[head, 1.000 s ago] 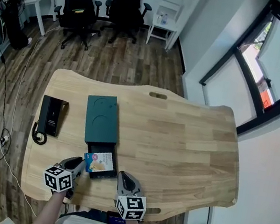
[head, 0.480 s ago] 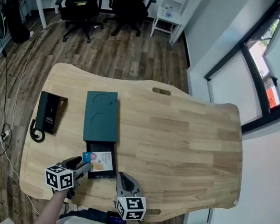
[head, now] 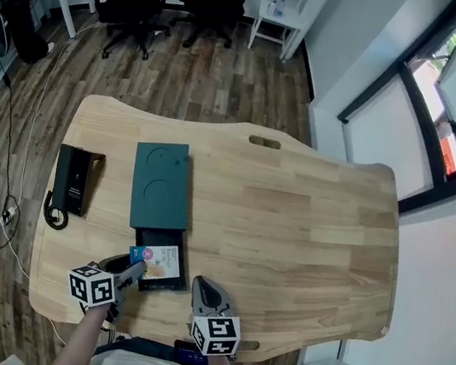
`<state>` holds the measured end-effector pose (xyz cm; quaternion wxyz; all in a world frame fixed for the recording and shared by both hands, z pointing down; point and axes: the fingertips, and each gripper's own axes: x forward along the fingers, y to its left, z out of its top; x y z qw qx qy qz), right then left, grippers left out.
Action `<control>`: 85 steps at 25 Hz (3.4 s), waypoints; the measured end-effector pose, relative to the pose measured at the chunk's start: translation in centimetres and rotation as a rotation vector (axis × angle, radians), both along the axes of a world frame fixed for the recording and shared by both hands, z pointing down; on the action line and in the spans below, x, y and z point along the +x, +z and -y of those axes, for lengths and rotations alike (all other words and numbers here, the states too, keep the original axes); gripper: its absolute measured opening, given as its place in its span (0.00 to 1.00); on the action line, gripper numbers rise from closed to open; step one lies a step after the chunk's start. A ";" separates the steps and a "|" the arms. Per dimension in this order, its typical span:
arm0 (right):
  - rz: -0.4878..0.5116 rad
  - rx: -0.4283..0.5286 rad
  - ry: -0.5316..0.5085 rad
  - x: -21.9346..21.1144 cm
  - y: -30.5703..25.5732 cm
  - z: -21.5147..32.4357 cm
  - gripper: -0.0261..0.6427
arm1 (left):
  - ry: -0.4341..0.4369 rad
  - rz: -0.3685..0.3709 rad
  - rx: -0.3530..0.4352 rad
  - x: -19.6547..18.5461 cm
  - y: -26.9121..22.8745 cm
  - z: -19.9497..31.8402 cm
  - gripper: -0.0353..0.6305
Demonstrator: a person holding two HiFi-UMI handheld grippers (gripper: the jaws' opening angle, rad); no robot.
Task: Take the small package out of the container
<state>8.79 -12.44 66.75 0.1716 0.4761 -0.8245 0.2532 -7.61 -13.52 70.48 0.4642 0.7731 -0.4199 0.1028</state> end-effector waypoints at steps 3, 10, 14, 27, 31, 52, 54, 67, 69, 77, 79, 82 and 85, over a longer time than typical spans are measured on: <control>-0.008 -0.005 0.000 0.4 0.1 0.3 0.05 | -0.016 -0.011 -0.004 -0.4 -0.2 0.0 0.29; -0.001 0.007 0.003 0.3 -0.5 0.5 0.04 | -0.068 -0.097 -0.004 -1.0 -1.3 0.4 0.24; 0.003 0.022 0.002 0.1 -0.9 0.4 0.05 | -0.059 -0.088 0.025 -1.2 -2.2 0.4 0.22; 0.036 0.062 0.016 -0.2 -3.2 0.8 0.04 | -0.106 -0.209 0.053 -1.6 -4.9 1.4 0.20; 0.038 0.083 0.023 -0.3 -4.2 0.5 0.04 | -0.135 -0.315 0.036 -1.5 -6.2 1.3 0.20; 0.005 0.217 0.076 -2.3 -10.2 0.5 0.04 | -0.134 -0.536 0.094 -1.6 -12.6 0.9 0.20; 0.006 0.229 0.077 -2.4 -10.8 0.4 0.04 | -0.139 -0.557 0.092 -1.8 -13.2 0.9 0.20; 0.017 0.269 0.060 -3.3 -12.6 -0.1 0.04 | -0.157 -0.617 0.118 -2.4 -16.3 0.5 0.20; 0.033 0.265 0.075 -3.1 -12.6 -0.2 0.04 | -0.166 -0.619 0.112 -2.5 -16.3 0.4 0.20; 0.015 0.248 0.124 -1.7 -12.0 0.1 0.04 | -0.140 -0.597 0.127 -2.0 -16.1 0.3 0.20; 0.008 0.256 0.111 -1.7 -12.2 0.2 0.04 | -0.144 -0.599 0.124 -1.8 -16.1 0.3 0.20; -0.010 0.260 0.092 -1.6 -11.9 0.1 0.04 | -0.141 -0.597 0.124 -1.6 -16.0 0.4 0.20; -0.035 0.259 0.084 -1.6 -11.5 0.0 0.04 | -0.143 -0.593 0.119 -1.5 -15.9 0.6 0.20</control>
